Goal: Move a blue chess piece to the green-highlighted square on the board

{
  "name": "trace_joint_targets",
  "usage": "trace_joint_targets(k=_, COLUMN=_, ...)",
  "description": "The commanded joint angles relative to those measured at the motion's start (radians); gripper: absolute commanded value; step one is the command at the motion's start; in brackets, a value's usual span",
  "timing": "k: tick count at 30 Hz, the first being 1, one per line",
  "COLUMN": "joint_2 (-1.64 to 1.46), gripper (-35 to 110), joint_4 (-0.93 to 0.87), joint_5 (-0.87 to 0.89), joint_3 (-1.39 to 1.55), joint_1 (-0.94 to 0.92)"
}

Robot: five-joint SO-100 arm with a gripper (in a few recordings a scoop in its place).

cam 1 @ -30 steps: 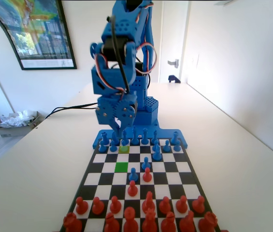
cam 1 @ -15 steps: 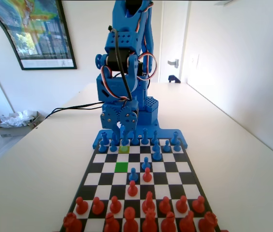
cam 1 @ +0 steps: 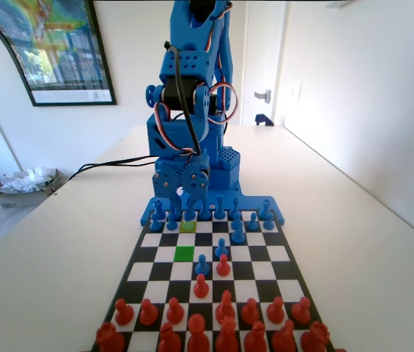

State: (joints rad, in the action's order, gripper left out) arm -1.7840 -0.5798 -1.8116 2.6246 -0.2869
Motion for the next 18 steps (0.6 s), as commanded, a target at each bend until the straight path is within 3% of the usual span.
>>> trace_joint_targets(k=1, joint_2=-0.006, gripper=8, joint_4=-0.003, joint_5=-0.014, joint_3=-0.003, joint_1=-0.003)
trace_joint_targets(k=18, joint_2=0.029, gripper=8, joint_4=0.055, joint_5=-0.044, joint_3=0.009, joint_1=-0.02)
